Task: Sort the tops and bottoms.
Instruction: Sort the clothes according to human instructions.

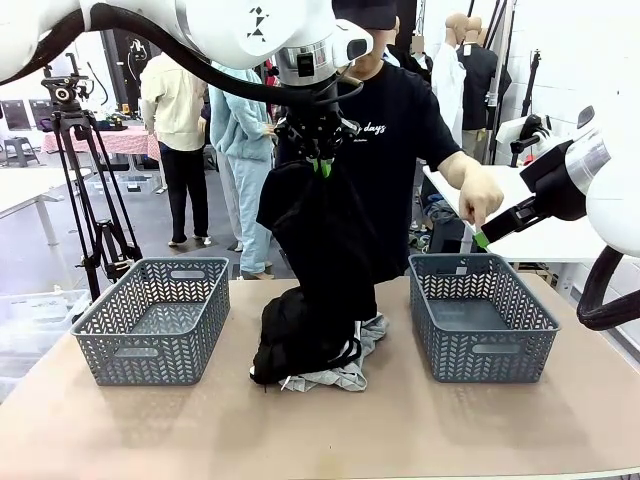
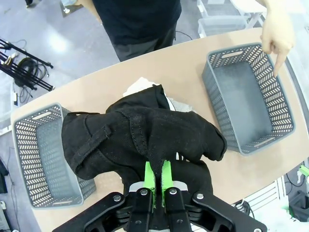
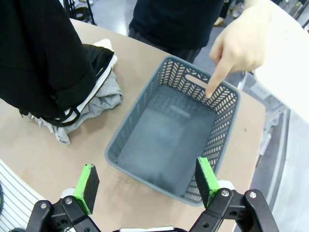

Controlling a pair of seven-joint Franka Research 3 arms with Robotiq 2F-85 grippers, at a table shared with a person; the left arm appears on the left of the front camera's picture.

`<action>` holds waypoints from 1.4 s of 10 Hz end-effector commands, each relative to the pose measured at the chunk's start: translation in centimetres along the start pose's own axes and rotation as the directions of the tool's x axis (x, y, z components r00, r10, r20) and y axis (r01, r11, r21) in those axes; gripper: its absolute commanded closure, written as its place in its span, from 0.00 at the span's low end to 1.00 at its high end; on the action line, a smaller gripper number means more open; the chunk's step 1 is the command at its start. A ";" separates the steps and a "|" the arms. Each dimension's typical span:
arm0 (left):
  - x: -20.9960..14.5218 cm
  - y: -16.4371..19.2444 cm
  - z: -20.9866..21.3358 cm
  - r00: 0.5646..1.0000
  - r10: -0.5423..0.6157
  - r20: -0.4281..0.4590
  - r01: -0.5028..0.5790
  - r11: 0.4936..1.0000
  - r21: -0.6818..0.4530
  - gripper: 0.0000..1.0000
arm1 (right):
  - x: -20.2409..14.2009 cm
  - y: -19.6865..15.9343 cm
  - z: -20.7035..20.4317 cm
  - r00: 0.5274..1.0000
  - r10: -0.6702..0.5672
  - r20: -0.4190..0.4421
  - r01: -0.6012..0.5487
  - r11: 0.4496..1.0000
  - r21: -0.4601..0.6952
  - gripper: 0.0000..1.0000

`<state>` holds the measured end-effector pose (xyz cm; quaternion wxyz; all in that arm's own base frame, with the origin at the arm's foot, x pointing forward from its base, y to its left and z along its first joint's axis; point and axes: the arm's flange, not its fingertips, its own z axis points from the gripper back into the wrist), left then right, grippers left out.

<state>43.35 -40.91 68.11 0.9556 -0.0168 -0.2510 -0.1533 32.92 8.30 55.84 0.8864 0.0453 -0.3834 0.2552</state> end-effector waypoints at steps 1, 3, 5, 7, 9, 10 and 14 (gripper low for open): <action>0.2 0.2 0.6 1.000 -0.001 0.009 0.001 1.000 -0.007 1.00 | 0.0 0.0 -0.1 1.000 0.003 -0.001 -0.003 1.000 0.007 0.00; 0.2 0.2 0.6 1.000 -0.001 0.009 0.001 1.000 -0.007 1.00 | 0.0 0.0 -0.1 1.000 0.003 -0.001 -0.003 1.000 0.007 0.00; 0.2 0.2 0.6 1.000 -0.001 0.009 0.001 1.000 -0.007 1.00 | 0.0 0.0 -0.1 1.000 0.003 -0.001 -0.003 1.000 0.007 0.00; 0.2 0.2 0.6 1.000 -0.001 0.009 0.001 1.000 -0.007 1.00 | 0.0 0.0 -0.1 1.000 0.003 -0.001 -0.003 1.000 0.007 0.00; 0.2 0.2 0.6 1.000 -0.001 0.009 0.001 1.000 -0.007 1.00 | 0.0 0.0 0.0 1.000 0.000 0.000 0.000 1.000 0.000 0.00; 0.2 0.2 0.6 1.000 -0.001 0.009 0.001 1.000 -0.007 1.00 | 0.4 -0.2 2.2 1.000 0.007 0.021 -0.007 1.000 0.005 0.00; 0.2 0.2 0.6 1.000 -0.001 0.009 0.001 1.000 -0.007 1.00 | -2.3 -2.8 8.8 0.990 -0.091 0.107 0.097 0.994 -0.057 0.00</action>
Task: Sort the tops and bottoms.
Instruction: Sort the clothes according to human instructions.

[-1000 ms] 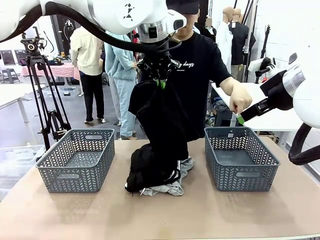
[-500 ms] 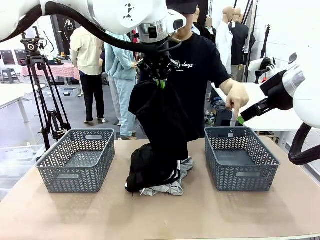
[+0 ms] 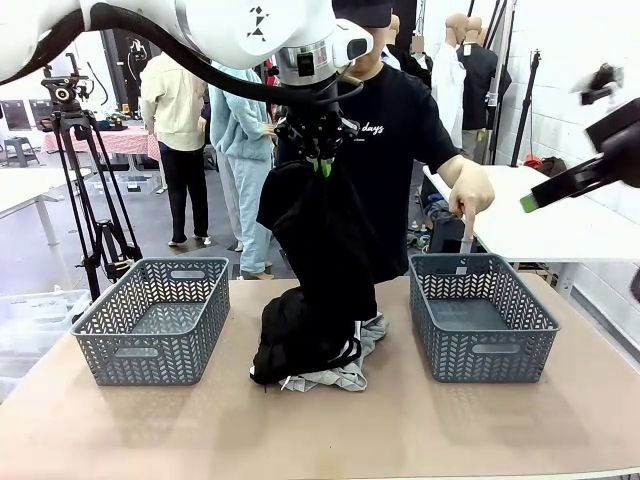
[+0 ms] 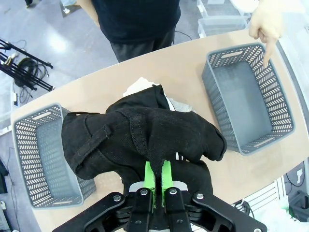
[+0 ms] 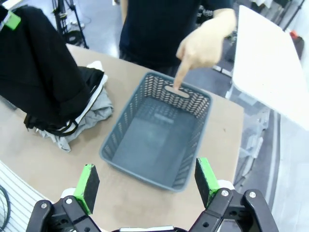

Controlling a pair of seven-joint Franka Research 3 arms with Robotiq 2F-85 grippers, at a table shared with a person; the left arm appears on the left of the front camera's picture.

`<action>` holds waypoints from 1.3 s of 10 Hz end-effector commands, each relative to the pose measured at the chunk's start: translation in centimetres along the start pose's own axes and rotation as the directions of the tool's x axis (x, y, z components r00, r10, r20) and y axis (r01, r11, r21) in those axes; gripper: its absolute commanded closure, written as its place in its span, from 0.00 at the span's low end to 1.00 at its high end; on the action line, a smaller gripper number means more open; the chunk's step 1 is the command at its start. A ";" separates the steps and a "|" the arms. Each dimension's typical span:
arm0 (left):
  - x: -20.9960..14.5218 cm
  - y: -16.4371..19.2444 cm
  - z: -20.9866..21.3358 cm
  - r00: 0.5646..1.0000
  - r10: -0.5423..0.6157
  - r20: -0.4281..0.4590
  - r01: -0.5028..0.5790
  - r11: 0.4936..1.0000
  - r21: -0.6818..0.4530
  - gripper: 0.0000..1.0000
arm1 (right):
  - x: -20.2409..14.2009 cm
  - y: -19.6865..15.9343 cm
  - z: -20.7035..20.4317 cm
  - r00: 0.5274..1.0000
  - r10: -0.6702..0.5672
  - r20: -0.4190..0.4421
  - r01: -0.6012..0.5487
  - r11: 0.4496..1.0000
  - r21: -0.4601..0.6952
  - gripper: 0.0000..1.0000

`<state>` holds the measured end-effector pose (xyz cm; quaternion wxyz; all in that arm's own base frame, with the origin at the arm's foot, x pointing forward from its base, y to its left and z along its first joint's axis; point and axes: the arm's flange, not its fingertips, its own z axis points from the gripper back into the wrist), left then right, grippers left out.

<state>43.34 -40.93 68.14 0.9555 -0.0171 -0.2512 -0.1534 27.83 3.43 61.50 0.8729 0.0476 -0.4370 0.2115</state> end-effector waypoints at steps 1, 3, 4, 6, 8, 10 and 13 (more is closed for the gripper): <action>0.0 0.0 0.0 1.000 0.000 0.000 0.000 1.000 0.000 1.00 | -1.7 -1.0 0.2 0.999 -0.047 -0.018 0.046 0.999 -0.020 0.00; 4.2 -3.2 2.0 0.996 -0.070 0.048 0.073 0.996 -0.048 1.00 | 0.0 0.0 0.0 1.000 0.000 0.000 0.000 1.000 0.000 0.00; 6.7 -5.2 3.0 0.991 -0.110 0.074 0.117 0.988 -0.098 1.00 | 0.0 0.0 0.0 1.000 0.000 0.000 0.000 1.000 0.000 0.00; 9.7 -9.9 3.8 0.978 -0.173 0.117 0.191 0.968 -0.164 1.00 | 0.0 0.0 0.0 1.000 0.000 0.000 0.000 1.000 0.000 0.00; 11.3 -13.3 3.0 0.967 -0.196 0.164 0.230 0.946 -0.229 1.00 | 0.0 0.0 0.0 1.000 0.000 0.000 0.000 1.000 0.000 0.00; 10.4 -15.2 -1.9 0.985 -0.159 0.070 0.174 0.919 -0.354 1.00 | 0.0 0.0 0.0 1.000 0.000 0.000 0.000 1.000 0.000 0.00; 6.6 -13.1 1.0 0.972 -0.183 0.147 0.216 0.944 -0.249 1.00 | 0.0 0.0 0.0 1.000 0.000 0.000 0.000 1.000 0.000 0.00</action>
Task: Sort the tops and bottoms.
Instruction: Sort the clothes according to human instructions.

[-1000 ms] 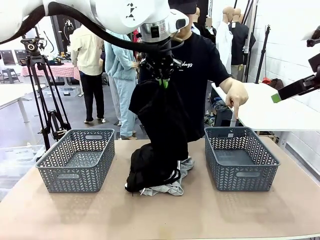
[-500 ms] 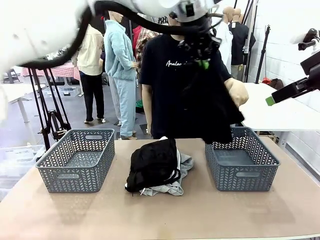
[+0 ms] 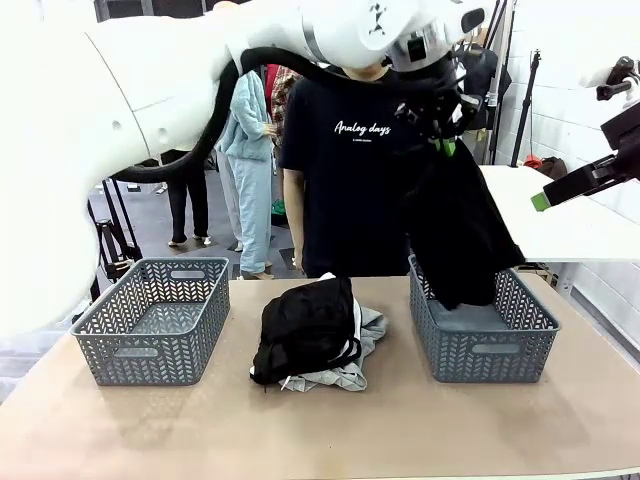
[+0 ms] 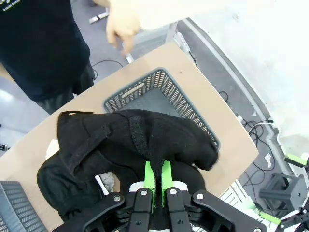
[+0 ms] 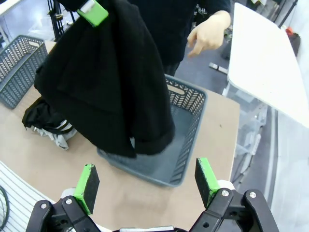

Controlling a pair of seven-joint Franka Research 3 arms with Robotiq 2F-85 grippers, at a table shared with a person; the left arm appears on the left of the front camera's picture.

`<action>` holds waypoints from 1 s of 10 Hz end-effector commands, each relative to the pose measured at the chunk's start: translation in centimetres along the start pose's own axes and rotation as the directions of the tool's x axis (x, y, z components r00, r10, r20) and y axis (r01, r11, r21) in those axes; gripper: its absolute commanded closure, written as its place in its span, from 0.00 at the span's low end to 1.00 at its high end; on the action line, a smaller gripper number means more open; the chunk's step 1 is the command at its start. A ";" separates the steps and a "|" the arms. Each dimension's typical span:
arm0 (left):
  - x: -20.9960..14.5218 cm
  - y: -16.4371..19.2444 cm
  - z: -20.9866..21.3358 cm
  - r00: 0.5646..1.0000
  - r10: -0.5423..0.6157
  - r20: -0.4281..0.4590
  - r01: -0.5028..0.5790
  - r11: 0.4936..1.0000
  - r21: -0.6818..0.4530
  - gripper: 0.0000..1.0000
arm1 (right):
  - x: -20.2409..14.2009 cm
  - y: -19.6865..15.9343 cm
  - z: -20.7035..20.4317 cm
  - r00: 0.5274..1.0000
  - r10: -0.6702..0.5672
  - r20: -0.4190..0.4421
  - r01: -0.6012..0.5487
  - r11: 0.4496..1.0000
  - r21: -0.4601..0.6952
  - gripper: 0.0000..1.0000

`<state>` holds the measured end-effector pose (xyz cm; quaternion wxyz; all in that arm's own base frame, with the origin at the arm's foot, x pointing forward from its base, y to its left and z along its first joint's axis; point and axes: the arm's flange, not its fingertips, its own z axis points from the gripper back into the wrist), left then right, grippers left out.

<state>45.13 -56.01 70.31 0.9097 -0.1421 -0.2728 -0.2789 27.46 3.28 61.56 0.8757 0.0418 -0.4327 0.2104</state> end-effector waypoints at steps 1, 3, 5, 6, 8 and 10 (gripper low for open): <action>-0.1 0.1 1.7 1.000 -0.016 0.018 0.015 0.999 0.033 1.00 | 0.2 0.0 -0.3 1.000 -0.002 0.012 0.001 1.000 0.010 0.00; 0.1 0.0 1.0 1.000 -0.001 0.008 0.001 1.000 0.004 1.00 | 0.2 0.0 -0.3 1.000 -0.002 0.012 0.001 1.000 0.010 0.00; 4.3 0.6 -4.1 0.998 -0.013 0.053 0.018 0.996 -0.092 1.00 | 0.2 0.0 -0.3 1.000 -0.002 0.012 0.001 1.000 0.010 0.00; 6.2 1.4 -6.6 0.994 -0.012 0.109 0.022 0.995 -0.097 1.00 | 0.2 0.0 -0.3 1.000 -0.002 0.012 0.001 1.000 0.010 0.00; 7.7 2.2 -11.1 0.991 -0.015 0.131 0.028 0.995 -0.098 1.00 | 0.2 0.0 -0.3 1.000 -0.002 0.012 0.001 1.000 0.010 0.00; 8.0 1.1 -15.9 0.998 -0.027 0.064 0.036 0.989 -0.147 1.00 | 0.2 0.0 -0.3 1.000 -0.002 0.012 0.001 1.000 0.010 0.00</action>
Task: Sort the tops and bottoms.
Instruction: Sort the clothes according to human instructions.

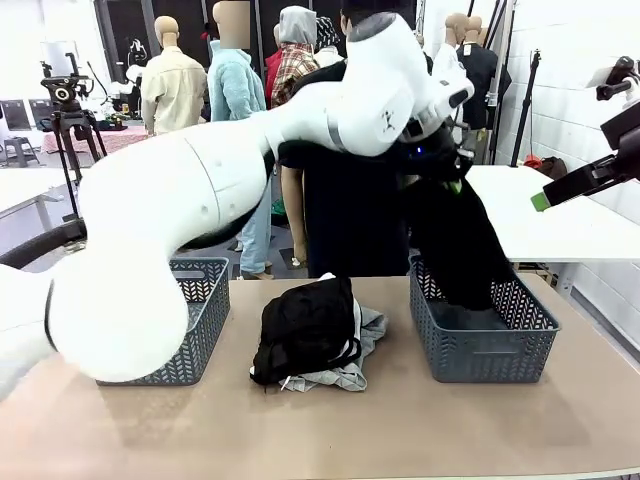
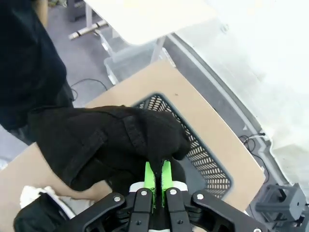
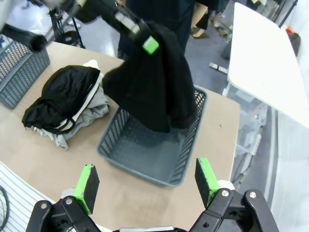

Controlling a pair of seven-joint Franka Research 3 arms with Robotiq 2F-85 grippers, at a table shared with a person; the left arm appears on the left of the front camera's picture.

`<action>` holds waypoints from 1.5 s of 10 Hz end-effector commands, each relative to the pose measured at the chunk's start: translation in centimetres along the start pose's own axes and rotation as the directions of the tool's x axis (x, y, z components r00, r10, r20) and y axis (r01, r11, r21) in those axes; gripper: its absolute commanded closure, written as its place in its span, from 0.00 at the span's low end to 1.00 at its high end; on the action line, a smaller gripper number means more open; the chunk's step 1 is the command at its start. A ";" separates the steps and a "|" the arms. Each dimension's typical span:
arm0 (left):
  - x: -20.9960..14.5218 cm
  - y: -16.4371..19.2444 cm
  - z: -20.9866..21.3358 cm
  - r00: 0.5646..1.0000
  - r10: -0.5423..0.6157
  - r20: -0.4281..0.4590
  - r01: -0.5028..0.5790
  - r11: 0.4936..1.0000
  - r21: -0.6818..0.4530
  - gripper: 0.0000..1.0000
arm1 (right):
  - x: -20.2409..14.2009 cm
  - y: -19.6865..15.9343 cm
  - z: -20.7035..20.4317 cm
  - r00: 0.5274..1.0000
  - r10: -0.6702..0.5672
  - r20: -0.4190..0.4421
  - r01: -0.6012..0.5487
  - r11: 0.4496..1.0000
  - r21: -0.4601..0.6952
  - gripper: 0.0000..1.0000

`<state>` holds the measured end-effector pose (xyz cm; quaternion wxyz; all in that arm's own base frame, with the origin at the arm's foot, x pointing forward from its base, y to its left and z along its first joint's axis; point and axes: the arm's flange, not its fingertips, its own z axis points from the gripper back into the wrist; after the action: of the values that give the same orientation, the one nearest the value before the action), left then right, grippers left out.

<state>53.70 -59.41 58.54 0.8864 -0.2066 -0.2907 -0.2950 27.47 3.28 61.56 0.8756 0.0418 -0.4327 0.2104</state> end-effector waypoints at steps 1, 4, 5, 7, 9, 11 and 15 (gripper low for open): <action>6.4 -2.3 -4.8 0.998 0.002 -0.060 -0.005 0.999 -0.034 1.00 | 0.2 0.0 -0.3 1.000 -0.002 0.012 0.001 1.000 0.010 0.00; 2.3 -1.2 -10.7 0.989 -0.028 -0.148 0.031 0.999 0.015 1.00 | 0.2 0.0 -0.3 1.000 -0.002 0.012 0.001 1.000 0.010 0.00; 1.2 -1.1 -12.4 0.984 -0.050 -0.169 0.049 0.999 -0.012 1.00 | 0.2 0.0 -0.3 1.000 -0.002 0.012 0.001 1.000 0.010 0.00; -0.5 -2.6 -14.6 0.972 -0.135 -0.191 0.115 0.987 -0.113 1.00 | 0.2 0.0 -0.3 1.000 -0.002 0.012 0.001 1.000 0.010 0.00; -1.5 -4.3 -15.5 0.956 -0.201 -0.212 0.161 0.968 -0.191 1.00 | 0.2 0.0 -0.3 1.000 -0.002 0.012 0.001 1.000 0.010 0.00; -1.6 -4.1 -15.4 0.958 -0.155 -0.243 0.110 0.976 -0.189 1.00 | 0.2 0.0 -0.3 1.000 -0.002 0.012 0.001 1.000 0.010 0.00; -2.8 -2.4 -16.6 0.948 -0.095 -0.303 0.055 0.989 -0.136 1.00 | 0.2 0.0 -0.3 1.000 -0.002 0.012 0.001 1.000 0.010 0.00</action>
<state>52.53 -63.88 43.20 0.8878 -0.2055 -0.1443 -0.3857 27.47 3.29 61.56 0.8756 0.0419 -0.4328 0.2104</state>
